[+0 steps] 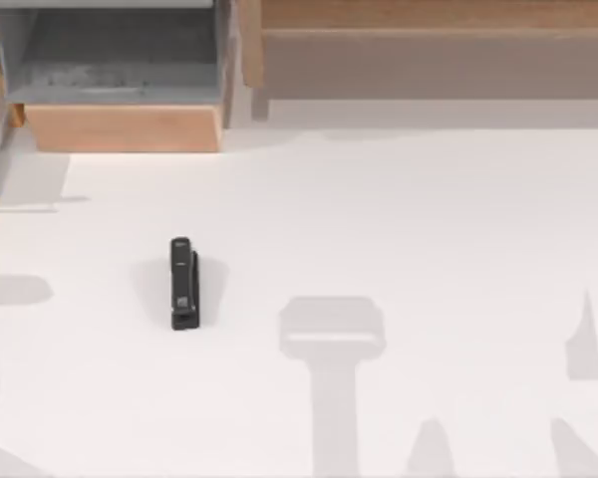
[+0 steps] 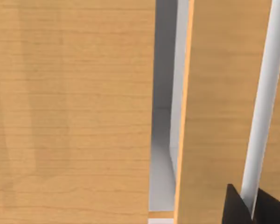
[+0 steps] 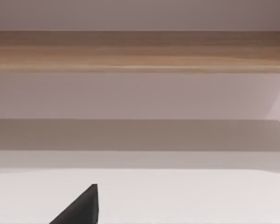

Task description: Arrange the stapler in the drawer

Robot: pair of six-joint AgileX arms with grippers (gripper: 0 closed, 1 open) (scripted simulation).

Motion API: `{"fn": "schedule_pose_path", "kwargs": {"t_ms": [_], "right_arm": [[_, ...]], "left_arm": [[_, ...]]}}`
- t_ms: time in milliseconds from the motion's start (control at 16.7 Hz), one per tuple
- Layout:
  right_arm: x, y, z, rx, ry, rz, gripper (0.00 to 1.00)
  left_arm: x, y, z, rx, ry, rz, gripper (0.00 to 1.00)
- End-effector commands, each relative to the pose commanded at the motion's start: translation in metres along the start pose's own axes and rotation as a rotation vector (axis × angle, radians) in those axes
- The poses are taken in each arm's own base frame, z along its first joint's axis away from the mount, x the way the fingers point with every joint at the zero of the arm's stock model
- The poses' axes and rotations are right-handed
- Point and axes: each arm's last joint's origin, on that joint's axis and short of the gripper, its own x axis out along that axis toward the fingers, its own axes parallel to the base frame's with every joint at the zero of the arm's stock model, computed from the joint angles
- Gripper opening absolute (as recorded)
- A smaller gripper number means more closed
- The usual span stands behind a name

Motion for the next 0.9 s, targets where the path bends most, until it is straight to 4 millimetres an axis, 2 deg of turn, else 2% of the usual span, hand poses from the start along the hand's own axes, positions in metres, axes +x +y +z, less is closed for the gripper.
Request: {"fn": "schedule_pose_path", "kwargs": {"t_ms": [420,780,900], "right_arm": [[0.0,0.0,0.0,0.0,0.0,0.0,1.0],[0.0,0.0,0.0,0.0,0.0,0.0,1.0],[0.0,0.0,0.0,0.0,0.0,0.0,1.0]], "left_arm": [[-0.011,0.001,-0.001,0.007,0.001,0.006,0.0],[-0.062,-0.002,0.0,0.002,-0.001,0.0,0.0],[-0.069,-0.002,0.0,0.005,0.0,0.004,0.0]]}}
